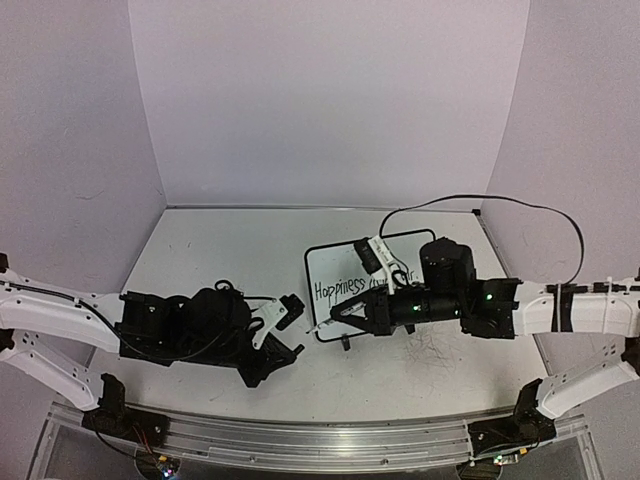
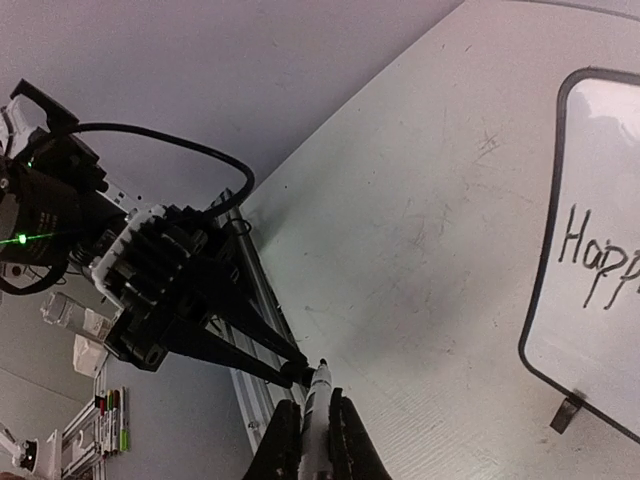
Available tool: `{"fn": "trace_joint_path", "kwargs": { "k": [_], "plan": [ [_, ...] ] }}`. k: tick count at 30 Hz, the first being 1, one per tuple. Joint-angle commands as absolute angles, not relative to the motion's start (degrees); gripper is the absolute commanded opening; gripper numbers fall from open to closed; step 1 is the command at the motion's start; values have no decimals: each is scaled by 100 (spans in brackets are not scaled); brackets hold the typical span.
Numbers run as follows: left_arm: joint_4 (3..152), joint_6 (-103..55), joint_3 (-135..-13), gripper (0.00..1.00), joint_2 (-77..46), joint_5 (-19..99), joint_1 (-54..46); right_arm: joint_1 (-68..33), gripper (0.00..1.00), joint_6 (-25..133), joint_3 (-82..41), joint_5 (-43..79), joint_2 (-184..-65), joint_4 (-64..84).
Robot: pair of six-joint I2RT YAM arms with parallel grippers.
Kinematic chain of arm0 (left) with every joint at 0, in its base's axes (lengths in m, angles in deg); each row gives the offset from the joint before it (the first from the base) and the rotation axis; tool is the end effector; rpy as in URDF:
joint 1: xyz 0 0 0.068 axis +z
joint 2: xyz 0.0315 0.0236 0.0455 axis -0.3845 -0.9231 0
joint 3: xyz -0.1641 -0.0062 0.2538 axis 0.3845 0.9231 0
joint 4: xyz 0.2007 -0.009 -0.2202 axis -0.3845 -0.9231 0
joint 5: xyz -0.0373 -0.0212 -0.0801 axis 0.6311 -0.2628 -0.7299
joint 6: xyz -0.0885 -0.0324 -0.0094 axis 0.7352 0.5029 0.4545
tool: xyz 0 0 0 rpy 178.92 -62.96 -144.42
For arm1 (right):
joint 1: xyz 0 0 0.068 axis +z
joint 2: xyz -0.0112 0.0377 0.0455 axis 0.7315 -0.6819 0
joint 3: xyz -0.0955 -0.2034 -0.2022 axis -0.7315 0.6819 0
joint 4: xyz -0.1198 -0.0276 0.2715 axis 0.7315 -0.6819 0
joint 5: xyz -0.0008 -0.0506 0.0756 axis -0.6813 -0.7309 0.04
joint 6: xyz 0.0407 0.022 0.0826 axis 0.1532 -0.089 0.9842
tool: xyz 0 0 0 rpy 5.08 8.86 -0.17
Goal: Write a sentence on the whiteboard
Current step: Insert the whiteboard marker without the cap into the pen cap.
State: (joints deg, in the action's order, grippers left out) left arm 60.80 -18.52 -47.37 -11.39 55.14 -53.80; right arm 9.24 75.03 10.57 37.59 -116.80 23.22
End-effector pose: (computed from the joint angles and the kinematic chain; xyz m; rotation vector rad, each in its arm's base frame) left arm 0.0869 -0.3161 0.2221 1.1171 2.0907 -0.7056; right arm 0.1655 0.3191 0.2694 -0.8757 1.9025 1.4064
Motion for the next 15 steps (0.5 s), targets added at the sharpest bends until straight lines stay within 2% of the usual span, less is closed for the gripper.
{"fn": "trace_joint_path", "kwargs": {
  "k": [1,6,15],
  "plan": [
    [6819,-2479,-4438,0,-909,5538,-5531,1067,0,7544,961,4044,-11814,2770],
    [6885,-2533,-4240,0,-652,5597,-5550,1077,0,7623,1162,4037,-11563,2895],
    [6930,-2555,-4204,0,-500,5613,-5559,1090,0,7673,1044,4340,-11927,2938]
  ]
}}
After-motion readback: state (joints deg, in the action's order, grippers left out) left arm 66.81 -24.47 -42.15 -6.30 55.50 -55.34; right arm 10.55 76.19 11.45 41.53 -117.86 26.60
